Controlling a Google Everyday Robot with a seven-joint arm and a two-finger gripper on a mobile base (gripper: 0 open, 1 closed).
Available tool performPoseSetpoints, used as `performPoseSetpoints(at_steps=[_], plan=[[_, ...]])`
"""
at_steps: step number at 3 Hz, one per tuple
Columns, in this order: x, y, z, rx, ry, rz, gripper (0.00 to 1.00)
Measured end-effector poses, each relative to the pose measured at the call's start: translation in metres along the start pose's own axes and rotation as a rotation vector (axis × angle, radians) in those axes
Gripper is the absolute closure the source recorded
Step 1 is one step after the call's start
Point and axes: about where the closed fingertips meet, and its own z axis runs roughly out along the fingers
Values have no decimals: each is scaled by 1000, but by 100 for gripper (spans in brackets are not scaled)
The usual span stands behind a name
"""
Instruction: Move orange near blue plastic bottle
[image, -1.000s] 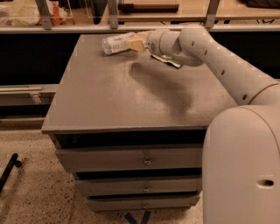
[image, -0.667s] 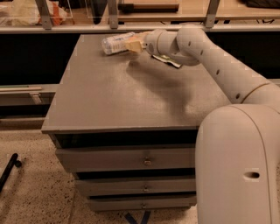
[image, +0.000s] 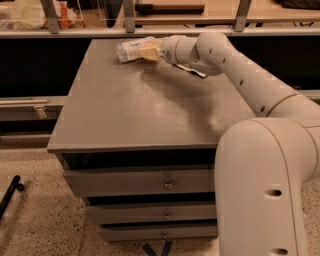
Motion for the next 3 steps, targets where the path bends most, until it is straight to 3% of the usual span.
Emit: performPoseSetpoints(at_steps=[3], plan=[[6, 1, 4, 29, 37, 13, 14]])
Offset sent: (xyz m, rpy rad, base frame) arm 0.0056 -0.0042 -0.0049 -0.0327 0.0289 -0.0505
